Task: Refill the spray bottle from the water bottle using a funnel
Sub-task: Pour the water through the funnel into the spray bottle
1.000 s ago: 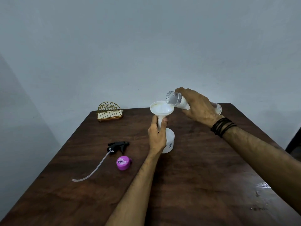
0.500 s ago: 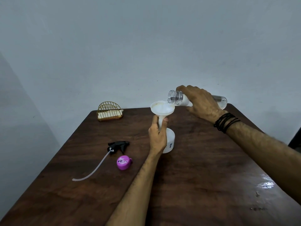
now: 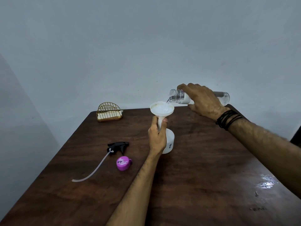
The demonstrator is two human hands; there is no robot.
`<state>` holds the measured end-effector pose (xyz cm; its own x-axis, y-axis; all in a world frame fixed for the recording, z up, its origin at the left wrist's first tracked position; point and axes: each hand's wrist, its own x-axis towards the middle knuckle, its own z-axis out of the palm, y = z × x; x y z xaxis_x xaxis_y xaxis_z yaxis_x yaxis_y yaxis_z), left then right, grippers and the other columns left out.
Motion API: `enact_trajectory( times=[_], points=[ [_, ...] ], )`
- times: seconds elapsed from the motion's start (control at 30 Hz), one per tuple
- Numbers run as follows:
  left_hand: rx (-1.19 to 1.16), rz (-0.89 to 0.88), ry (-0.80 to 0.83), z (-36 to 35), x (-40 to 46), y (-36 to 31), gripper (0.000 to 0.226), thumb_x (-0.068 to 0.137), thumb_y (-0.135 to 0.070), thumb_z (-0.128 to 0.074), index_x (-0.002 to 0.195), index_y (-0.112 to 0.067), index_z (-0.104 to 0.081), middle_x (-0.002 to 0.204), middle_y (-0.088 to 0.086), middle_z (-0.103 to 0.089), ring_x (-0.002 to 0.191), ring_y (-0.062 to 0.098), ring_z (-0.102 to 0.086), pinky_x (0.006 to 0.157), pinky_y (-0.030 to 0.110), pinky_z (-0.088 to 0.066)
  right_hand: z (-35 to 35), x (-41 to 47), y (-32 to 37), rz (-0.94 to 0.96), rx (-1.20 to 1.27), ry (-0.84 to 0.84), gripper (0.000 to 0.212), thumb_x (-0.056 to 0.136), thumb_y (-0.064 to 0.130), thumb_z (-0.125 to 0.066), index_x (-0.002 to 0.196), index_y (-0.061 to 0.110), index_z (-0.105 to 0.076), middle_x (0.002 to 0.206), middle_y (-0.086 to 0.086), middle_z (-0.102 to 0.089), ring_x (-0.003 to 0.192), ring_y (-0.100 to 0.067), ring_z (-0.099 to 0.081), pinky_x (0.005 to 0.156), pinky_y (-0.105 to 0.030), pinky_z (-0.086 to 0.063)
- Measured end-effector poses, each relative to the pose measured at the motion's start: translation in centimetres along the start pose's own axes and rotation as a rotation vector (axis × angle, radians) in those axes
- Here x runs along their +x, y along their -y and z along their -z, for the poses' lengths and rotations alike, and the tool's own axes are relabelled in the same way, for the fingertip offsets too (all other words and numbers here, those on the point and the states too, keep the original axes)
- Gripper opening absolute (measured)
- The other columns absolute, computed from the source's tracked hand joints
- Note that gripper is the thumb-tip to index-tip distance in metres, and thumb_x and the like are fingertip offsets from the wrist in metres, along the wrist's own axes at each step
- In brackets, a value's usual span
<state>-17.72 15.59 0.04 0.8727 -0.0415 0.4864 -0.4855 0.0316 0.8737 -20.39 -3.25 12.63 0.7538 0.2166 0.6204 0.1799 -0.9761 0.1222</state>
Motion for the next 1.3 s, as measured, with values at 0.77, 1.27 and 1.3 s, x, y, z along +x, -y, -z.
enact_trajectory(
  times=[0.77,1.27,1.3],
  points=[
    [-0.002,0.004,0.001,-0.05,0.00,-0.04,0.022,0.102,-0.028,-0.055,0.116,-0.012,-0.061,0.096,0.003,-0.071,0.089,0.010,-0.066,0.074,0.013,-0.049,0.59,0.21,-0.55,0.032,-0.056,-0.012,0.069,0.068,0.001,-0.069,0.131,0.022,-0.049,0.094,-0.003,-0.057,0.078,-0.029,-0.054,0.067,-0.032,-0.032],
    [0.004,0.001,0.002,-0.10,0.07,0.12,0.019,0.102,-0.029,-0.056,0.111,-0.013,-0.061,0.093,0.003,-0.071,0.086,0.015,-0.067,0.073,0.019,-0.051,0.72,0.29,-0.46,0.047,-0.074,-0.011,0.069,0.066,-0.001,-0.070,0.130,0.020,-0.052,0.094,-0.004,-0.059,0.078,-0.029,-0.055,0.065,-0.033,-0.032],
    [0.004,-0.002,0.003,-0.09,0.08,0.15,0.018,0.102,-0.029,-0.056,0.111,-0.014,-0.061,0.093,0.003,-0.071,0.087,0.016,-0.067,0.074,0.020,-0.051,0.77,0.31,-0.46,0.050,-0.076,-0.009,0.070,0.066,-0.001,-0.070,0.130,0.019,-0.052,0.094,-0.004,-0.059,0.078,-0.030,-0.055,0.066,-0.033,-0.033]
  ],
)
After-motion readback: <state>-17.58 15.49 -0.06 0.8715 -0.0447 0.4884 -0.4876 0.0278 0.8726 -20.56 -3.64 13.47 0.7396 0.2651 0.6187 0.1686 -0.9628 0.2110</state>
